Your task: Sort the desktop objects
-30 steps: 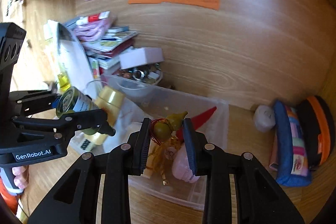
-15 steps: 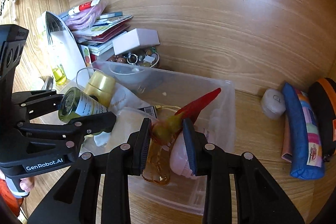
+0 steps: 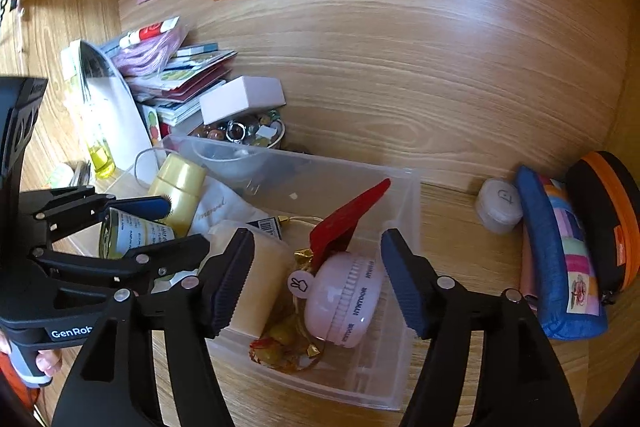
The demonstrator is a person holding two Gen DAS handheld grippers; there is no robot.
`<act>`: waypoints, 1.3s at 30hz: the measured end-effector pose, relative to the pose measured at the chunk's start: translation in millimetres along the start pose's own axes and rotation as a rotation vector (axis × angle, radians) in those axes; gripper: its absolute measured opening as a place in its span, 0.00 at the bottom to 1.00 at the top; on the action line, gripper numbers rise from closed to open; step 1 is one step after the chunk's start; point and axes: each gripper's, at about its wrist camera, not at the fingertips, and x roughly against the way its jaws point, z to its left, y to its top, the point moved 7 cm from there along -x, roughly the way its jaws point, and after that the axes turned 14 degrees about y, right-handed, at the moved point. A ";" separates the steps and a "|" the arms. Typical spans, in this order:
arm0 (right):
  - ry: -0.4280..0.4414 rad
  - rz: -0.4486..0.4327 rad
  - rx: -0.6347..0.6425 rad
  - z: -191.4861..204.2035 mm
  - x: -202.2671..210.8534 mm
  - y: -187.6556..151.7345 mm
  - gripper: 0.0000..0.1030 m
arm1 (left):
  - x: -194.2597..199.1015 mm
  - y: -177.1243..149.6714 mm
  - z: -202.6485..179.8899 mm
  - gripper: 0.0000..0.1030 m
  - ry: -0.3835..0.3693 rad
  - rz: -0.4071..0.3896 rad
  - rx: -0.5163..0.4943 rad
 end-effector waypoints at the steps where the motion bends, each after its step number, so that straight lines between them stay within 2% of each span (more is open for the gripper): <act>1: 0.002 -0.005 -0.008 -1.5 1.8 0.8 0.63 | 1.0 0.9 1.6 0.67 0.010 -0.006 0.002; 3: -0.002 -0.019 -0.019 -3.8 5.8 2.5 0.68 | 2.8 3.6 6.5 0.74 0.015 -0.017 0.022; 6: 0.013 -0.040 -0.024 -4.1 12.0 6.6 0.73 | 4.8 5.9 10.4 0.79 -0.029 -0.010 0.055; 9: 0.008 -0.056 -0.014 -2.1 17.5 10.5 0.79 | 6.3 7.4 12.9 0.83 -0.023 -0.007 0.068; 14: -0.003 -0.071 0.016 5.5 29.2 17.8 0.79 | 21.6 12.6 13.7 0.84 -0.013 -0.036 0.063; 16: -0.010 -0.081 0.024 9.3 36.8 21.2 0.80 | 32.3 14.3 15.0 0.89 0.004 -0.060 0.061; 24: -0.057 -0.120 0.026 19.1 70.2 22.5 1.00 | 73.0 7.6 23.2 0.96 0.024 -0.118 0.074; 32: -0.161 -0.123 -0.005 24.8 97.9 1.6 1.00 | 118.2 -8.6 29.0 0.98 0.125 -0.212 0.064; 39: -0.163 -0.168 -0.037 45.7 120.9 -23.7 1.00 | 141.6 -33.7 28.2 0.99 0.116 -0.229 0.109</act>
